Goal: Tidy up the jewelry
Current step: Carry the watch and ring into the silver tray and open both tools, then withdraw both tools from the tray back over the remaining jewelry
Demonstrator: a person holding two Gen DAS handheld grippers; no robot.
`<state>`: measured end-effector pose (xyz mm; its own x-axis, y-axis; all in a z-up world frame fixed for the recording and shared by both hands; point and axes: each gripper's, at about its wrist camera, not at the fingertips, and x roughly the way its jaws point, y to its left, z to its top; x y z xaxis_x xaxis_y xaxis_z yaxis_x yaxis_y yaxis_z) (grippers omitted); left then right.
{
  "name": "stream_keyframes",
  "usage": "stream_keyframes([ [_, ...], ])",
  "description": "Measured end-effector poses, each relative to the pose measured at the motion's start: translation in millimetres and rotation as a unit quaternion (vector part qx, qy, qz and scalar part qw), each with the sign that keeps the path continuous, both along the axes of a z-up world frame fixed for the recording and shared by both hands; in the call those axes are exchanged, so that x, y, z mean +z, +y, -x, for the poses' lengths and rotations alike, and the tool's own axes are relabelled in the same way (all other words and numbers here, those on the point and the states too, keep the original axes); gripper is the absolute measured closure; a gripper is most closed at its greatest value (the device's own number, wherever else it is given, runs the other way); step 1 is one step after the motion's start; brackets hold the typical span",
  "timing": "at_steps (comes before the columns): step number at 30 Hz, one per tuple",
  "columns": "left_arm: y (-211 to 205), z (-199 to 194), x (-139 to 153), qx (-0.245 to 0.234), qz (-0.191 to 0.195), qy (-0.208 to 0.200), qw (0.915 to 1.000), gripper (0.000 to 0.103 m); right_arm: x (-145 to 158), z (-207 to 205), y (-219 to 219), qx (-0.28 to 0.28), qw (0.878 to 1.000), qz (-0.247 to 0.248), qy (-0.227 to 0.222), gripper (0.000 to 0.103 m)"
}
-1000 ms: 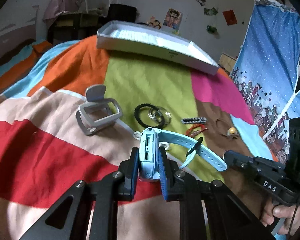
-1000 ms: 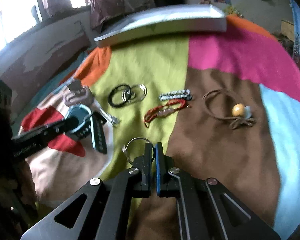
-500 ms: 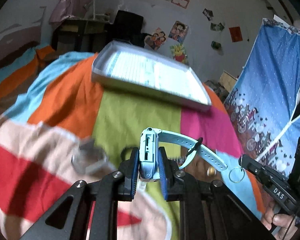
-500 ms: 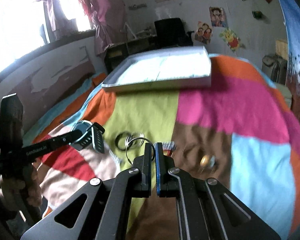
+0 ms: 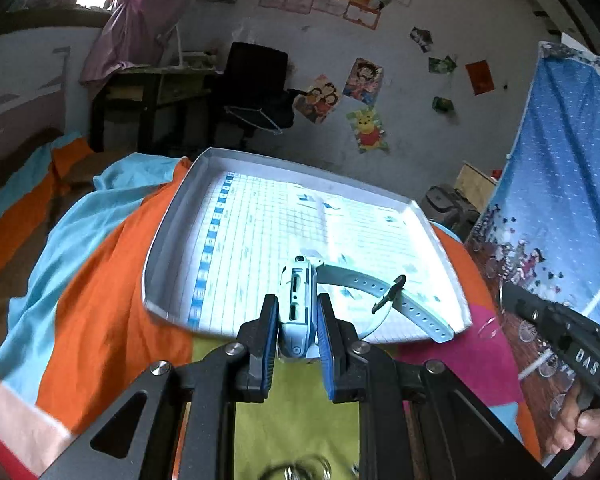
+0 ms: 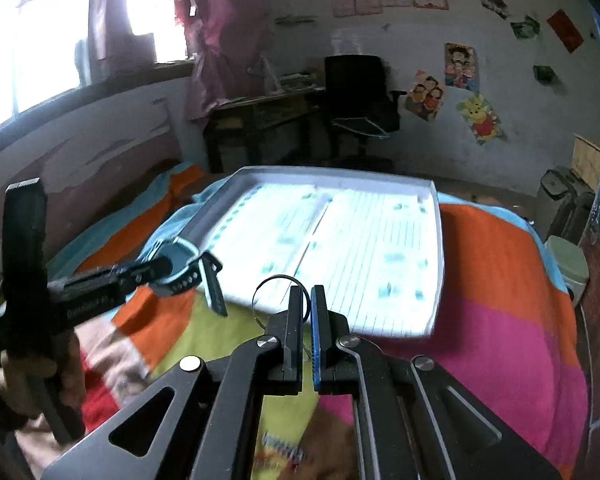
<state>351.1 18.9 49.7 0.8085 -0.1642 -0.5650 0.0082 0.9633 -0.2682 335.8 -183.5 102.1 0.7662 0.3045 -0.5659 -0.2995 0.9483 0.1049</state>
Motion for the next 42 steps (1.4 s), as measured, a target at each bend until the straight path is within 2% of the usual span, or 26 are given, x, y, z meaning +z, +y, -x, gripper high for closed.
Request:
stream_keyframes([
  [8,1.2,-50.4,-27.6,0.010,-0.007,0.047,0.9988,0.085,-31.2,-68.3,5.5,-0.053,0.999,-0.009,0.006,0.100],
  [13,-0.9,-62.0,-42.1,0.016,-0.003,0.066,0.9977,0.085,-56.9,-85.5,10.5,-0.057,0.998,-0.011,0.027,0.100],
  [15,0.2,-63.1,-46.1,0.022,0.011,0.066,0.9975,0.083,-63.3,-90.3,10.6,-0.064,0.997,-0.008,0.032,0.099],
  [18,-1.1,-59.8,-48.3,0.029,0.014,0.054,0.9980,0.078,-74.0,-100.9,7.5,-0.069,0.996,-0.010,0.052,0.099],
  [20,-2.3,-56.7,-46.8,0.035,0.005,0.046,0.9983,0.065,-77.7,-101.0,6.7,-0.074,0.996,-0.003,0.057,0.096],
  [21,-2.4,-55.6,-45.7,0.037,0.002,0.045,0.9983,0.061,-79.1,-102.9,6.4,-0.072,0.996,-0.002,0.060,0.087],
  [22,-1.7,-53.2,-43.4,0.041,0.002,0.041,0.9983,0.051,-78.8,-101.2,5.8,-0.071,0.996,-0.001,0.061,0.072],
  [23,-0.9,-51.0,-41.4,0.045,0.002,0.036,0.9983,0.038,-77.5,-98.6,3.8,-0.072,0.996,-0.003,0.057,0.064],
  [24,0.5,-46.7,-37.7,0.051,0.002,0.025,0.9984,0.034,-75.9,-96.0,1.8,-0.074,0.996,-0.004,0.052,0.055],
  [27,5.4,-35.5,-28.0,0.058,0.003,0.002,0.9983,0.025,-66.4,-84.8,-2.2,-0.073,0.997,0.000,0.034,0.054],
  [29,7.4,-22.1,-19.2,0.069,0.004,-0.020,0.9974,0.010,-58.6,-74.4,-6.2,-0.074,0.997,-0.009,0.021,0.044],
  [31,8.5,-9.1,-11.6,0.078,0.002,-0.046,0.9959,0.005,-48.3,-61.8,-12.0,-0.077,0.997,-0.023,0.002,0.017],
  [35,7.0,29.2,5.9,0.081,-0.012,-0.104,0.9912,0.000,-27.8,-23.3,-18.7,-0.063,0.996,-0.041,-0.055,0.007],
  [37,6.3,45.2,9.6,0.073,-0.011,-0.118,0.9903,0.000,-23.5,-5.0,-21.7,-0.060,0.994,-0.055,-0.068,0.002],
  [42,6.4,93.6,17.5,0.071,-0.015,-0.139,0.9876,0.000,-17.1,40.8,-28.6,-0.071,0.992,-0.060,-0.084,0.001],
])
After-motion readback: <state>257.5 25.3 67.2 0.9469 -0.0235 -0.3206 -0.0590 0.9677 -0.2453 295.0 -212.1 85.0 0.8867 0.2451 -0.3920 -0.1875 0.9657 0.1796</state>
